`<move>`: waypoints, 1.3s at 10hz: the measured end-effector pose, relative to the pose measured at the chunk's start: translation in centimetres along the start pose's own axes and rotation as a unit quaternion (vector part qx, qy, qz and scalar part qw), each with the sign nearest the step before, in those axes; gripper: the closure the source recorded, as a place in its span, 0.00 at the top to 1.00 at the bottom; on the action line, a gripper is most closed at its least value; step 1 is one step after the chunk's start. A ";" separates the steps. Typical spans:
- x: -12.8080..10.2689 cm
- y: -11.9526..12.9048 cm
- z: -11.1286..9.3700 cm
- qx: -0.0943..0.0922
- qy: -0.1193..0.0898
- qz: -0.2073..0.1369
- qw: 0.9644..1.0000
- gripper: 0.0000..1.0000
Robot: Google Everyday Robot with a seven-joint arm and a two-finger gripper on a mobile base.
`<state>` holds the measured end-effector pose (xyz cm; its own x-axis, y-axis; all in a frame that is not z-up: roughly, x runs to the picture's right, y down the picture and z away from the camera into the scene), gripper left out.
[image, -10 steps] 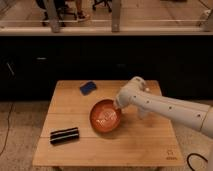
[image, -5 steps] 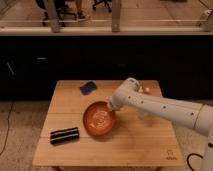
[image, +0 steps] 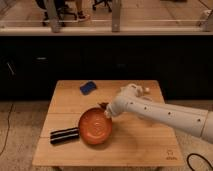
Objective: Drag the ceramic bowl in a circle
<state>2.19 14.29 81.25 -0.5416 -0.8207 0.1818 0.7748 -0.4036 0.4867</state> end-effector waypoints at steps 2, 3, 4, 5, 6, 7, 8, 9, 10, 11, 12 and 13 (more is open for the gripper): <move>-1.6 -0.2 -0.2 0.007 -0.005 0.002 1.000 0.04; -2.3 0.2 -0.2 0.008 -0.007 0.005 1.000 0.04; -3.3 1.1 -0.4 0.005 -0.010 0.013 1.000 0.04; -4.4 2.5 -0.8 0.000 -0.012 0.024 1.000 0.04; -5.5 3.8 -1.3 -0.007 -0.014 0.035 0.999 0.04; -6.4 5.0 -1.9 -0.014 -0.014 0.045 0.999 0.04; -7.0 6.0 -2.4 -0.021 -0.013 0.054 0.998 0.04; -7.5 7.2 -3.2 -0.031 -0.010 0.065 0.997 0.04; -7.5 7.7 -3.6 -0.035 -0.007 0.071 0.997 0.04; -7.1 8.0 -4.0 -0.043 -0.005 0.075 0.996 0.04; -6.5 8.2 -4.1 -0.048 -0.006 0.075 0.996 0.04; -5.9 8.3 -4.0 -0.051 -0.006 0.071 0.996 0.04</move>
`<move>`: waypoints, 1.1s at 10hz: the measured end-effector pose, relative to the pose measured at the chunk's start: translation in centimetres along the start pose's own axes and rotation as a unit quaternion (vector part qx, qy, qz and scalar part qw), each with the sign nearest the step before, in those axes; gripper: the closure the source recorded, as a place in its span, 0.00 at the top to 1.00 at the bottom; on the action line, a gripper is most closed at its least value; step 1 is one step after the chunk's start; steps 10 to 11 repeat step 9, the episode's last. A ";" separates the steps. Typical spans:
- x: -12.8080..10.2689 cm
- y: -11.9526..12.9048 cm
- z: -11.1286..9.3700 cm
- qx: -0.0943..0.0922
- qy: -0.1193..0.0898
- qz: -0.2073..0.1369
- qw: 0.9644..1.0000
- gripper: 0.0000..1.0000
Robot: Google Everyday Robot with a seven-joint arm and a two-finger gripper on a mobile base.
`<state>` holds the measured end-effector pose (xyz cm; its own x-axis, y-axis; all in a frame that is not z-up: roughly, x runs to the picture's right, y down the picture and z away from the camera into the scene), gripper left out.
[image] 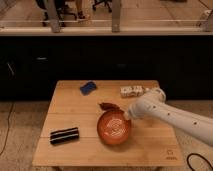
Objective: Drag the ceramic bowl in a circle
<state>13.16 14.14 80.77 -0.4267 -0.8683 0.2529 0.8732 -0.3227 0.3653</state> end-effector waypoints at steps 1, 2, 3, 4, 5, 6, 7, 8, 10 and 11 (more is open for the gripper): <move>0.8 -0.1 0.1 -0.004 0.001 -0.005 1.000 0.04; 1.9 -0.4 0.3 -0.005 0.003 -0.013 1.000 0.04; 2.6 -0.5 0.5 -0.006 0.003 -0.017 1.000 0.04; 3.0 -0.5 0.7 -0.007 0.003 -0.020 1.000 0.04; 3.6 -0.5 0.9 -0.007 0.004 -0.026 1.000 0.04; 4.1 -0.6 1.1 -0.006 0.005 -0.031 0.999 0.04; 4.4 -0.6 1.3 -0.004 0.006 -0.034 0.999 0.04; 4.8 -0.8 1.4 0.000 0.008 -0.037 0.999 0.04; 4.9 -0.9 1.6 0.002 0.008 -0.040 0.999 0.04; 4.9 -0.9 1.6 0.002 0.008 -0.040 0.999 0.04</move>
